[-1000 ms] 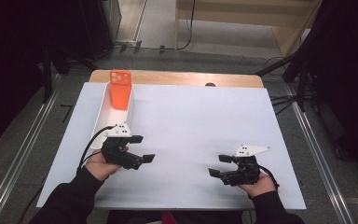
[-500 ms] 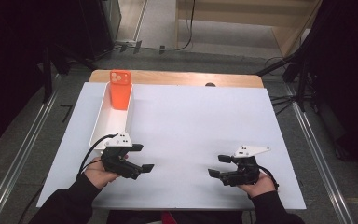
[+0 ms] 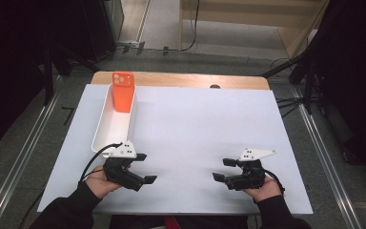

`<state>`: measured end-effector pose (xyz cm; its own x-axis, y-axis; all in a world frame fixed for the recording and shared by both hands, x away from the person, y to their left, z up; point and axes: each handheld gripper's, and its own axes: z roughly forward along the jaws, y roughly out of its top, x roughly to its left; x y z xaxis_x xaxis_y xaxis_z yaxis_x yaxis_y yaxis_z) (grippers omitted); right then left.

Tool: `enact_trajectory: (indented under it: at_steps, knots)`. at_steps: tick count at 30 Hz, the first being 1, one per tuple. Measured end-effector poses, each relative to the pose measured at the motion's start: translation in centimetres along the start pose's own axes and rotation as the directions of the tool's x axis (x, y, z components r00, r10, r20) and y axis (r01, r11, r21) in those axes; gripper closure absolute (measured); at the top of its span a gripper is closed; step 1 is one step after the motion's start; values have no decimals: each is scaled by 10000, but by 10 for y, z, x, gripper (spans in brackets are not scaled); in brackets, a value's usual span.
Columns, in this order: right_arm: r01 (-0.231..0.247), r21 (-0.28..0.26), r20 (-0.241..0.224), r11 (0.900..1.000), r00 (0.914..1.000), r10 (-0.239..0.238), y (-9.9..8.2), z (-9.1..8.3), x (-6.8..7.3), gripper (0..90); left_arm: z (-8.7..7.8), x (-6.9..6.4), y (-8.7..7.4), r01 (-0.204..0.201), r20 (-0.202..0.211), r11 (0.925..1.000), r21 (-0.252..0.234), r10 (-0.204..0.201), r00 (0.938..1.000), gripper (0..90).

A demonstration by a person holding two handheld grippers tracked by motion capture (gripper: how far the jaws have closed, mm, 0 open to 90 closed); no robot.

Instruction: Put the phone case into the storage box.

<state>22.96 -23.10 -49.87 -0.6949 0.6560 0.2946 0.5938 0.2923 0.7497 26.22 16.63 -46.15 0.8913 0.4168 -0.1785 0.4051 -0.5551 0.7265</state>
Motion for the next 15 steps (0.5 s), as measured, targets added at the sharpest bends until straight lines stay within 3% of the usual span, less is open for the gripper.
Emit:
enact_trajectory:
  at_steps: [15]
  knots:
    - [25,19,-15,10000,10000,-25,0,1,0,239,0,1,-13,0,35,9992,391,-1,10000,136]
